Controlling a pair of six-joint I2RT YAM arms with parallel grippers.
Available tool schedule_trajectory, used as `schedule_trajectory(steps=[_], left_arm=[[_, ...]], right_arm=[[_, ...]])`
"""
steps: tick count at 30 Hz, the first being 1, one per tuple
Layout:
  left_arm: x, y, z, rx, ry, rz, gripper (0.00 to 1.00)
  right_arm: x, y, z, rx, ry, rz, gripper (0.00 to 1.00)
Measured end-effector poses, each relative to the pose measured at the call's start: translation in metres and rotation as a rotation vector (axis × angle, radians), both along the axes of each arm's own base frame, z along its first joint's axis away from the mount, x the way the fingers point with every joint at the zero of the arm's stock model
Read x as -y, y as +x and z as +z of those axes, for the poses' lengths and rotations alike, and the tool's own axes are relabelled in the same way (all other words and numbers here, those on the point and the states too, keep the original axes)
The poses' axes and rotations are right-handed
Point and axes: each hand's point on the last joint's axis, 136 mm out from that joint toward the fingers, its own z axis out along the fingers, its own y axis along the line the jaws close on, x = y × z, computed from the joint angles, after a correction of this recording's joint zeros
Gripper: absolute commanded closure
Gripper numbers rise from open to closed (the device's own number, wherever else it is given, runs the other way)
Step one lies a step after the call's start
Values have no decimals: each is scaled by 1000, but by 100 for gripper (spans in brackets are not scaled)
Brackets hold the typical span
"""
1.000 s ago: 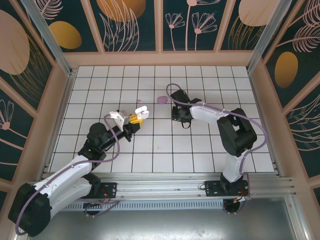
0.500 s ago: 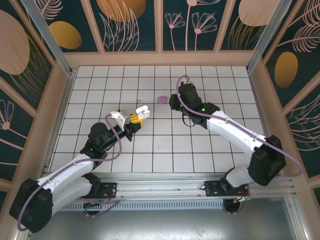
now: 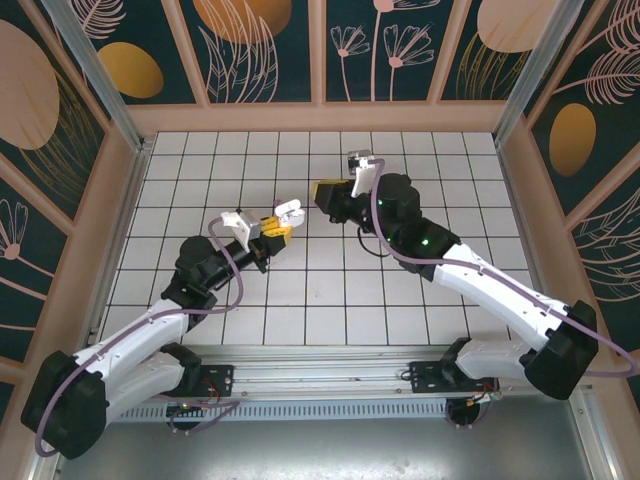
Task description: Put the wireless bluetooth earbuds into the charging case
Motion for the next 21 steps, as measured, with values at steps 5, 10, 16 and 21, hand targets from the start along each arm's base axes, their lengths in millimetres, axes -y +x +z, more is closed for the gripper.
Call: schedule_trajectory(steps=[5,10,16,21], left_arm=[[6,-14,13,9,-26,-86,100],[14,-30,32,24,-65,-192,100],[19,-45,48,41,-108,-287,100],[21,-56,58,45,-134,-355,100]], right_arm=[[-13,-22,8,73,5,152,78],[-22,-41,12,108,13,297,78],[-17,-56,24,141,38,398,78],[-10,-69,34,171,48,457,79]])
